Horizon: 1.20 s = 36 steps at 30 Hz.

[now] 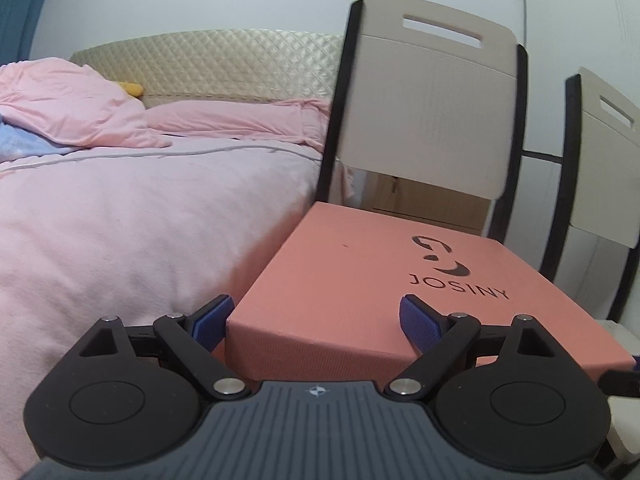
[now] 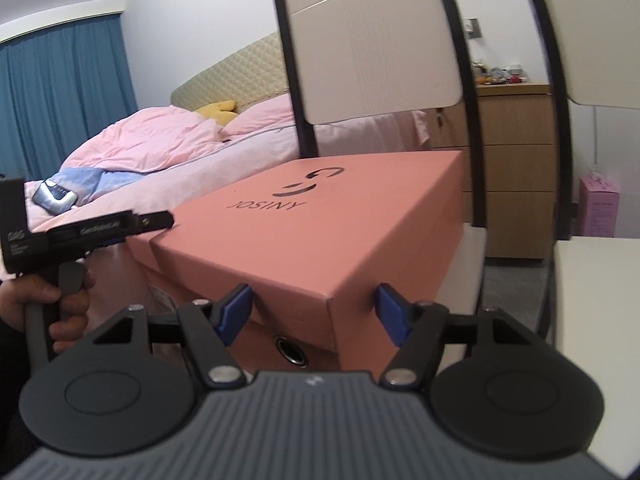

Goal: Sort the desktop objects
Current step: 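Open both grippers to release the lid on the box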

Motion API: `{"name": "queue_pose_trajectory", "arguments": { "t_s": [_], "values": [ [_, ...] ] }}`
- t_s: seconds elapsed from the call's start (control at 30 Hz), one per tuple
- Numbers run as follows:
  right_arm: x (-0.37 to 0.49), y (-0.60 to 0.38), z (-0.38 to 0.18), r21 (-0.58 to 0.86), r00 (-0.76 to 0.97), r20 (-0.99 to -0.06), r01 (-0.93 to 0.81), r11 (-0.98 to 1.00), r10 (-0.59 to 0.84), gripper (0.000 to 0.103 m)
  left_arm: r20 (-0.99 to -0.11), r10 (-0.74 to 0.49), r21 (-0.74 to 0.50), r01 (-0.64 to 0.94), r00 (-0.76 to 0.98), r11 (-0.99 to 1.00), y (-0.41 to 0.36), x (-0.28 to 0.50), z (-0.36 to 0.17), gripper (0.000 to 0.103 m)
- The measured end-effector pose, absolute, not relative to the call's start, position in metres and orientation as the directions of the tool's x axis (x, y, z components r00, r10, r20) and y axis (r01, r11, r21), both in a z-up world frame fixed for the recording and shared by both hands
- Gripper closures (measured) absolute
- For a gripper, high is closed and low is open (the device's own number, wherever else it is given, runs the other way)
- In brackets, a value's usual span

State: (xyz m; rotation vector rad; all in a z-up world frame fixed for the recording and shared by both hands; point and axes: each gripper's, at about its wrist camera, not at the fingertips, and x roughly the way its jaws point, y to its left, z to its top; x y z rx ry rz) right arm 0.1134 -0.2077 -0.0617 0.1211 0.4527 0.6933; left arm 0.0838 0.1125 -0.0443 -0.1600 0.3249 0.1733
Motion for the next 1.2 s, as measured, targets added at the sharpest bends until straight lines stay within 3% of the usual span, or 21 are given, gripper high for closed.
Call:
{"name": "queue_pose_trajectory", "arguments": {
  "t_s": [0.53,0.93,1.2],
  "values": [
    [0.112,-0.214,-0.057,0.272,0.706,-0.313,-0.574,0.772,0.636,0.035,-0.327,0.114,-0.164,-0.175,0.938,0.971,0.118,0.088,-0.042,0.012],
    [0.118,-0.206,-0.065,0.251,0.708,-0.36,-0.554,0.794,0.607,0.035,-0.37,0.107,-0.127,-0.165,0.923,0.978,0.118,0.1,-0.045,0.011],
    [0.114,-0.202,-0.064,0.224,0.718,-0.363,-0.551,0.804,0.593,0.035,-0.328,0.112,-0.107,-0.155,0.938,0.982,0.116,0.092,-0.046,0.011]
  ]
}}
